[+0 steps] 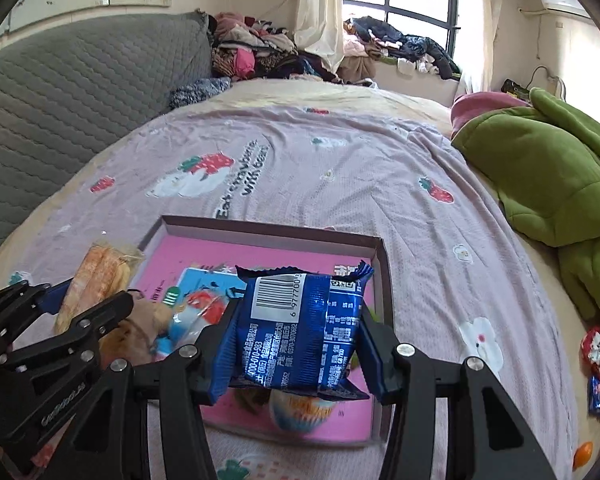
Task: Organize objects
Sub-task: 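Lift and carry both packets over the pink book in the tray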
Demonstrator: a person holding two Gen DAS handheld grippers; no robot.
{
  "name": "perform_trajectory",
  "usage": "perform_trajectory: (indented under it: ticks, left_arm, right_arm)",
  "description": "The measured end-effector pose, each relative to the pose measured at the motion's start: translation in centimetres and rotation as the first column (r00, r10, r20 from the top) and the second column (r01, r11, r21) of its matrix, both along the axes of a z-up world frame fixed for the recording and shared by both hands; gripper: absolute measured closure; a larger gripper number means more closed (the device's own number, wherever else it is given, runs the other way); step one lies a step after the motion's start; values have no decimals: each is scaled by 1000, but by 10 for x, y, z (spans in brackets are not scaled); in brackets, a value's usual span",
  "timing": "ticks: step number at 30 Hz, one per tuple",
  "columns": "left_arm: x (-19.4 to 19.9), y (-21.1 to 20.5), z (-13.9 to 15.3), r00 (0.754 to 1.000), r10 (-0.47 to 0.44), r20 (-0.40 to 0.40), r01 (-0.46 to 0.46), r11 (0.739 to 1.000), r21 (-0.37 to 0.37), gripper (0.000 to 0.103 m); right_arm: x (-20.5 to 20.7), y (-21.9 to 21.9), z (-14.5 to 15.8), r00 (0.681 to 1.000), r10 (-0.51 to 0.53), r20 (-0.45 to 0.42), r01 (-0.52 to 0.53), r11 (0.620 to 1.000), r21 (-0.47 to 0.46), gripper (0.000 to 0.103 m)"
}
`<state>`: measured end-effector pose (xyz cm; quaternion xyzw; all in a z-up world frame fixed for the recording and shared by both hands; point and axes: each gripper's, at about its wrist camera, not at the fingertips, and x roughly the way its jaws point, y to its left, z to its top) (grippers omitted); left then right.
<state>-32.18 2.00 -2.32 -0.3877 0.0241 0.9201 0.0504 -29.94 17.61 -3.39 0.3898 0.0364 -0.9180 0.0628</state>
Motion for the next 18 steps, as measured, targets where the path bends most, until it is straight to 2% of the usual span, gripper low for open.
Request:
perform_trajectory:
  ticks: [10, 18]
  left_arm:
    - [-24, -3, -28, 999, 7, 34, -7, 1000, -15, 63]
    - [-39, -3, -47, 997, 12, 71, -10, 1000, -24, 63]
  right_arm:
    - [-38, -12, -37, 997, 10, 72, -8, 1000, -23, 51]
    - [-59, -16, -65, 991, -5, 132, 5, 1000, 0, 51]
